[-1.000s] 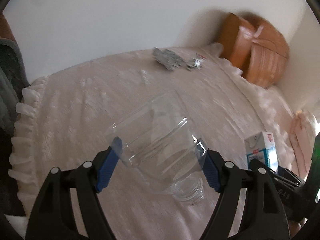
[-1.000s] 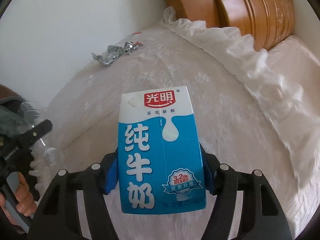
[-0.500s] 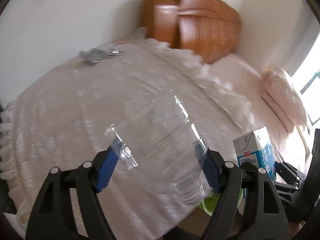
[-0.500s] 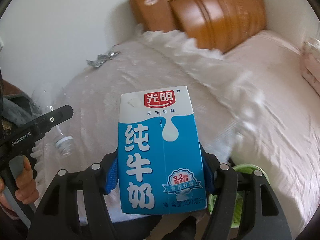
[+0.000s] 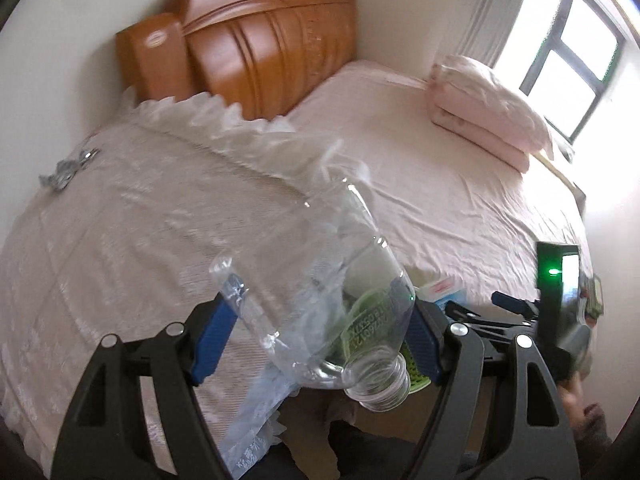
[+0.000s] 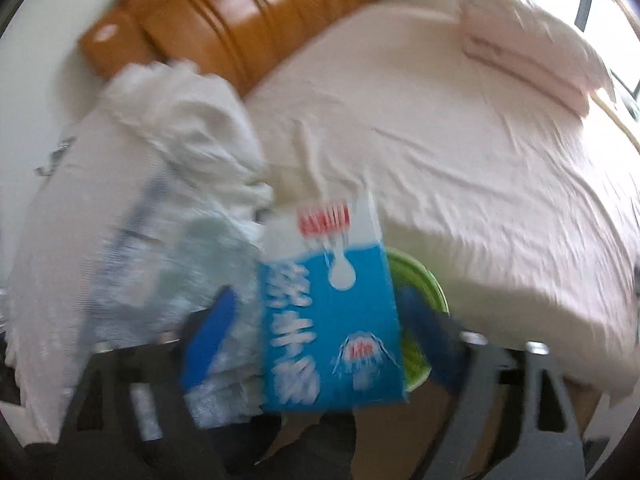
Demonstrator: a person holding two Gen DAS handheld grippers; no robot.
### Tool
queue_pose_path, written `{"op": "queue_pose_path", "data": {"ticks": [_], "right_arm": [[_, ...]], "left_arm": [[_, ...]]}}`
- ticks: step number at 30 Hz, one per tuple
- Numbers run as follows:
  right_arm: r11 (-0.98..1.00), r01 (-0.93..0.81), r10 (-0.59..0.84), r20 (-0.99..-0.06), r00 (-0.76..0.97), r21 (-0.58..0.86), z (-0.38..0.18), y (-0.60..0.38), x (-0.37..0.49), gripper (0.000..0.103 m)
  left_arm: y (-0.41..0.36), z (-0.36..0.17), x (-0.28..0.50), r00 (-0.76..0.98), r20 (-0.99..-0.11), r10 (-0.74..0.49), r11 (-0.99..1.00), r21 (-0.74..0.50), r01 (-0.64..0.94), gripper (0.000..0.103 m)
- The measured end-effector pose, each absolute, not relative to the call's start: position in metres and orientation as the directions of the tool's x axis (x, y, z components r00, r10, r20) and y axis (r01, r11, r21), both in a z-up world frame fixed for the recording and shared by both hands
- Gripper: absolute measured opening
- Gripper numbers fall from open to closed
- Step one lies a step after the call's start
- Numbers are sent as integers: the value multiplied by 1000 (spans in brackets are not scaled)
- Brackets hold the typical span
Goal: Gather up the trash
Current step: 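Carry bottle and carton to the wastebasket and open both tools to drop them, then move both tools back toward the silver foil items on the bed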
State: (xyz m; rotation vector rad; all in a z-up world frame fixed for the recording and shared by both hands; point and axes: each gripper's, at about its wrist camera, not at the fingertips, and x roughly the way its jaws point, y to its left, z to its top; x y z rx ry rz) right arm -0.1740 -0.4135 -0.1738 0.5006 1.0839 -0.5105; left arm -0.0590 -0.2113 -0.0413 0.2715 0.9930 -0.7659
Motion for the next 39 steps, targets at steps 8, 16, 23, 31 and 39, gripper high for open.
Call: {"op": "queue_pose_path", "data": {"ticks": [8, 16, 23, 31, 39], "right_arm": [[704, 695, -174, -913, 369, 147, -169, -450, -221, 100], [629, 766, -251, -897, 364, 135, -151, -493, -252, 100], [572, 811, -293, -893, 342, 123, -141, -527, -288, 100], [539, 833, -296, -897, 329, 128, -145, -546, -313, 100], [545, 827, -282, -900, 332, 134, -148, -539, -311, 100]], "left_arm": [[-242, -45, -84, 265, -844, -467, 650, -124, 750, 73], [-288, -52, -116, 190, -850, -491, 548, -132, 826, 73], [-337, -61, -151, 116, -861, -496, 434, -130, 891, 73], [-368, -81, -163, 17, -889, -458, 409, -194, 892, 87], [-359, -77, -158, 57, -884, -465, 458, -185, 870, 95]]}}
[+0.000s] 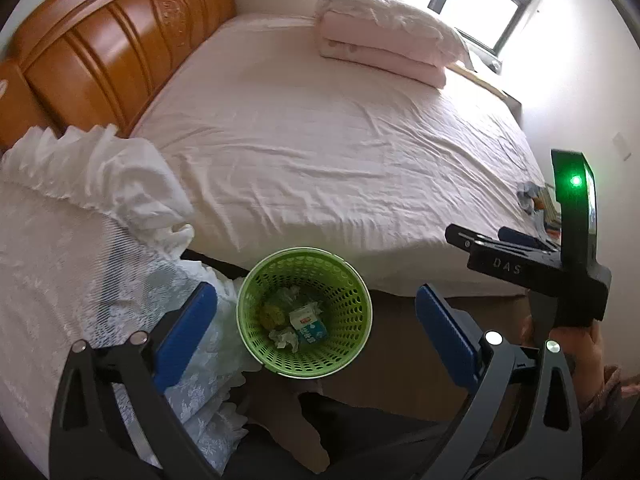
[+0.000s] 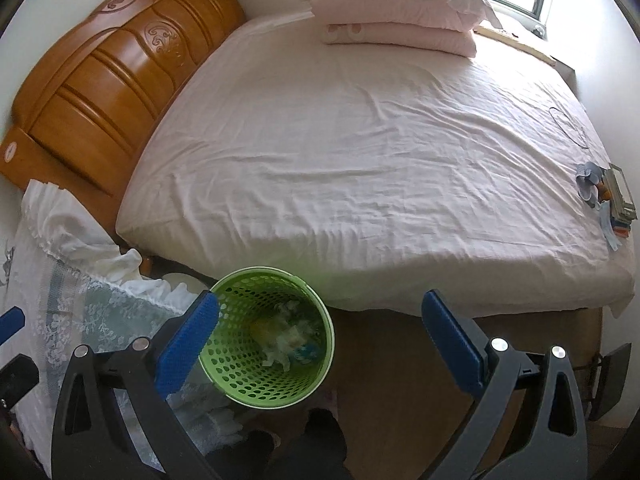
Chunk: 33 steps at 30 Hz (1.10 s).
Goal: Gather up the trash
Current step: 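Move both tools back toward the silver foil items on the bed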
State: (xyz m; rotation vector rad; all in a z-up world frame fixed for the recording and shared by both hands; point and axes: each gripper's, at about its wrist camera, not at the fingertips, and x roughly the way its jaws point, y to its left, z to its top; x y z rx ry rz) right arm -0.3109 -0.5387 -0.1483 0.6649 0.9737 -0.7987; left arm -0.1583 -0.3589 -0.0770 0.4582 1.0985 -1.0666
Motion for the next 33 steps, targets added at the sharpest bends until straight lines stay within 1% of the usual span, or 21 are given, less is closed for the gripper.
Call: {"op": "queue_pose_path", "data": {"ticks": [6, 9, 13, 15, 16, 17, 18, 23, 29, 33], "right_arm": [[576, 802, -267, -891, 368, 159, -141, -524, -295, 101], [634, 750, -246, -870, 428, 190, -124, -505, -272, 100], [703, 676, -218, -838, 500, 220, -105, -480, -243, 101], [741, 629, -196, -821, 537, 234, -95, -465, -227, 101], [784, 571, -166, -804, 572, 245, -86, -448, -207, 101], [793, 557, -157, -801, 578, 246, -83, -444, -202, 101], [825, 507, -127, -792, 598, 250, -78, -430, -185, 101], [894, 375, -47, -780, 624, 246, -66, -385, -130, 101], [933, 250, 44, -775, 631, 257, -60, -330, -75, 101], [949, 193, 81, -782, 618, 251, -60, -303, -49, 101]], "left_arm": [[-332, -61, -137, 148, -856, -495, 547, -174, 819, 95], [-311, -50, -121, 204, -838, -507, 600, -173, 781, 95], [-272, -33, -97, 319, -813, -487, 691, -136, 710, 95], [-248, -26, -83, 370, -805, -464, 739, -122, 663, 95], [-237, -23, -77, 390, -801, -454, 759, -119, 640, 95], [-223, -20, -69, 417, -797, -437, 786, -112, 608, 95], [-212, -17, -64, 434, -794, -425, 801, -108, 588, 95], [-144, -10, -31, 527, -782, -333, 892, -80, 444, 95], [-81, -14, 1, 562, -785, -259, 950, -103, 294, 95], [-54, -19, 17, 570, -789, -228, 967, -116, 226, 95]]}}
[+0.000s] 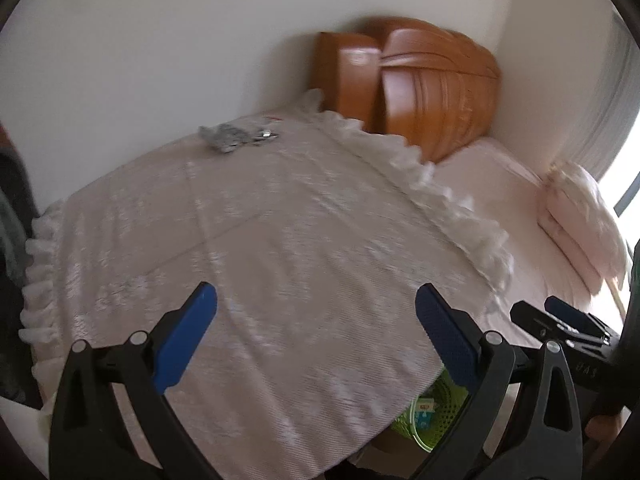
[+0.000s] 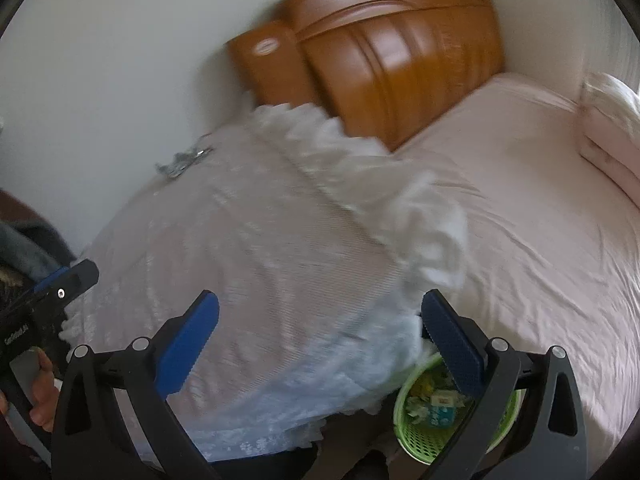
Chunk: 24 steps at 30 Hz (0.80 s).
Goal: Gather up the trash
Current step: 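Move both tools back toward the silver foil items on the bed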
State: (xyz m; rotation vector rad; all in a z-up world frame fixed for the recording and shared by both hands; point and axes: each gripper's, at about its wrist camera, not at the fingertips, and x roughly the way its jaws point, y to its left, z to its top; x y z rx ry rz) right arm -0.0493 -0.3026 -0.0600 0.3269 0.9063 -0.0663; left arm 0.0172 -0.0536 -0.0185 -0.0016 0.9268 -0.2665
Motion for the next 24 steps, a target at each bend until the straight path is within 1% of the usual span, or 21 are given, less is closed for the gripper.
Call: {"op": "queue_pose_path", "data": {"ticks": [5, 11, 17, 24], "right_arm": [[962, 130, 118, -792, 600, 241, -61, -269, -19, 101], [965, 87, 153, -799, 582, 248, -66, -245, 14, 101], [963, 69, 177, -800, 573, 262, -75, -229, 58, 101], [957, 60, 198, -792, 577, 283, -82, -219, 116, 101]], "left_arm": [[-33, -24, 33, 568, -797, -206, 976, -124, 180, 95], [-9, -35, 72, 540, -820, -191, 982, -160, 105, 95], [9, -42, 140, 522, -832, -188, 974, -225, -8, 95], [19, -64, 250, 478, -860, -180, 947, -283, -154, 95]]}}
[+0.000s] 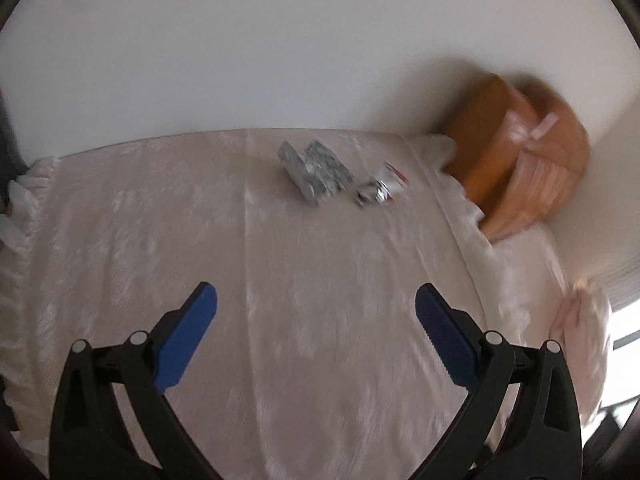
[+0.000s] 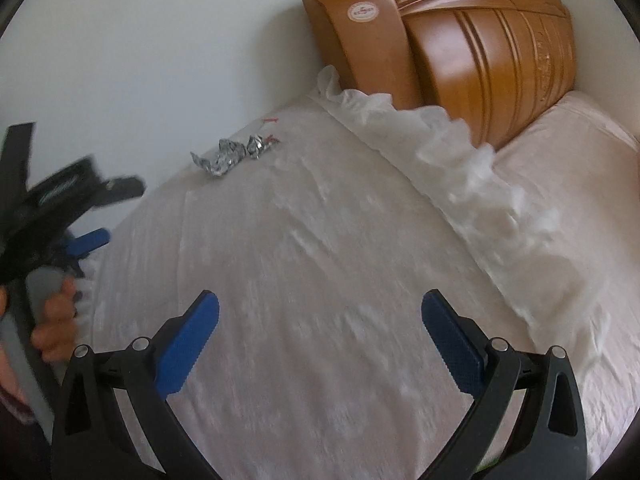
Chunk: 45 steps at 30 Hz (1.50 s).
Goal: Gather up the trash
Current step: 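Move both tools back toward the silver foil items on the bed, then grasp the silver blister pack with the left tool while the right tool grasps the foil wrapper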
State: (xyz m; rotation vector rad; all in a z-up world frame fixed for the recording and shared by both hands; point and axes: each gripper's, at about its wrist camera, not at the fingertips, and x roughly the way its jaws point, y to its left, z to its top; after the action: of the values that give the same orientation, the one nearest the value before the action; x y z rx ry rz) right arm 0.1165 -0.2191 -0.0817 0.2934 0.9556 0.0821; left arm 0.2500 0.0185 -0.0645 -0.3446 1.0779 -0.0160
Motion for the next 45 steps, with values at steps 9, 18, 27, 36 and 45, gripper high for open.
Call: {"op": "queue_pose_path", "data": {"ticks": [9, 18, 27, 36, 45], "right_arm": [[945, 71, 223, -791, 569, 318, -94, -216, 169, 101], [941, 66, 244, -801, 547, 332, -109, -216, 199, 101], [940, 59, 251, -800, 544, 335, -115, -216, 217, 101], [956, 4, 244, -799, 550, 295, -114, -193, 267, 101], [977, -3, 185, -845, 502, 212, -142, -140, 360, 101]], "left_arm": [[13, -105, 370, 419, -901, -112, 921, -252, -297, 95], [8, -148, 417, 318, -945, -80, 878, -218, -427, 95], [-8, -164, 423, 267, -960, -84, 896, -190, -401, 68], [19, -159, 411, 290, -950, -119, 904, -224, -363, 58], [58, -123, 351, 381, -920, -90, 913, -230, -338, 58]]}}
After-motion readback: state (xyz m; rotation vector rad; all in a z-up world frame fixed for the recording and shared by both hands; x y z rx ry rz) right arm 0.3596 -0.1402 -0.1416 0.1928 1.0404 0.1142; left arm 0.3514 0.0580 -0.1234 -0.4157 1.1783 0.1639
